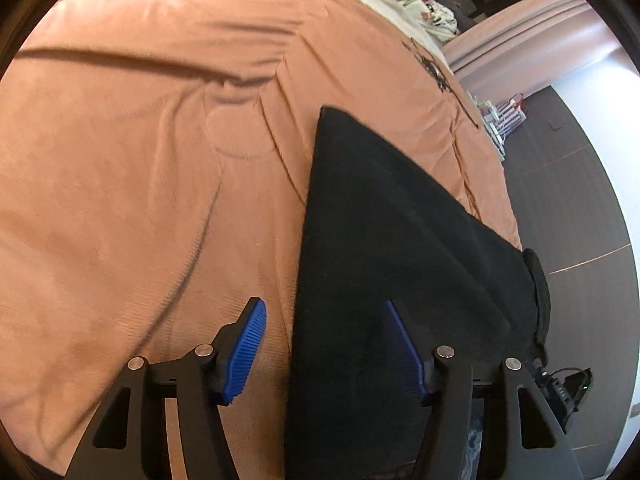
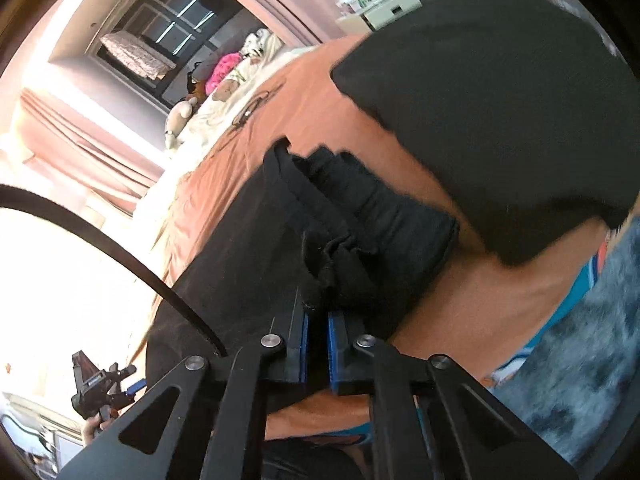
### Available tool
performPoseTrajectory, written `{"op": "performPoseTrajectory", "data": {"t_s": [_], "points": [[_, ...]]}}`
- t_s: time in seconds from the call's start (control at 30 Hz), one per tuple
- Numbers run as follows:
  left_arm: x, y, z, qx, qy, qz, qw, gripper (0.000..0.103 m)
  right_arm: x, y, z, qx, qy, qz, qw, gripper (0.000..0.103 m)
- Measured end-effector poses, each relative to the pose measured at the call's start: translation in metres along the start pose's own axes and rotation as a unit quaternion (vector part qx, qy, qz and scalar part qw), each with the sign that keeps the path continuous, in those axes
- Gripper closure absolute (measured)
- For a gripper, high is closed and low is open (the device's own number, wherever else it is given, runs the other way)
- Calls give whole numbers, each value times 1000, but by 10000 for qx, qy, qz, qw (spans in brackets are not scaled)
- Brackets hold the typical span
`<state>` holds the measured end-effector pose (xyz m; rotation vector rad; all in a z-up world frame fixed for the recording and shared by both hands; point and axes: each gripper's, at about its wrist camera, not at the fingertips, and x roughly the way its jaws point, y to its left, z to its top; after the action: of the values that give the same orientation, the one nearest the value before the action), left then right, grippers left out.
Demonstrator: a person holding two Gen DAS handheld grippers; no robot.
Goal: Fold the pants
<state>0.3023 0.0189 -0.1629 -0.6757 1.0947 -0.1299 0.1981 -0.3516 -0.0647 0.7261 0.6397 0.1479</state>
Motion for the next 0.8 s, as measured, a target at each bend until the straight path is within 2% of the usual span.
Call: {"op": "performPoseTrajectory", "data": {"t_s": [0.13,0.2,0.37,0.43,0.47,0.53,0.67,0.7,0.77,0.8], "points": [[12,0,-1,-76,141,-137,9998,41,-20,13,15,-367,-264,-99,9989,100],[16,1,-2,-120,178,-228,9995,41,-27,8,12,-339,-364,-186,9986,100],[22,4,-3,-222,193,-433,9986,41,1,-16,-7,-49,-3,-392,9992,100],[21,1,-6,-169,224,-517,9983,49,6,-21,-16,29,71,-384,9992,100],[21,0,-8,-151,315,-652,9973,58,5,-21,-19,73,55,-344,9994,99],[22,-4,-9,-75,355,-654,9972,58,-1,-21,-21,124,19,-289,9995,99],[26,2,-8,-156,428,-716,9964,59,-18,-14,-29,166,-5,-250,9995,87],[27,4,-7,-190,426,-752,9961,59,-22,-14,-30,180,-16,-208,9996,80],[27,4,-5,-172,391,-763,9962,60,-28,-16,-36,232,-12,-54,9997,54],[28,3,-4,-149,375,-752,9964,61,-28,-21,-38,261,-10,-18,9997,48]]}}
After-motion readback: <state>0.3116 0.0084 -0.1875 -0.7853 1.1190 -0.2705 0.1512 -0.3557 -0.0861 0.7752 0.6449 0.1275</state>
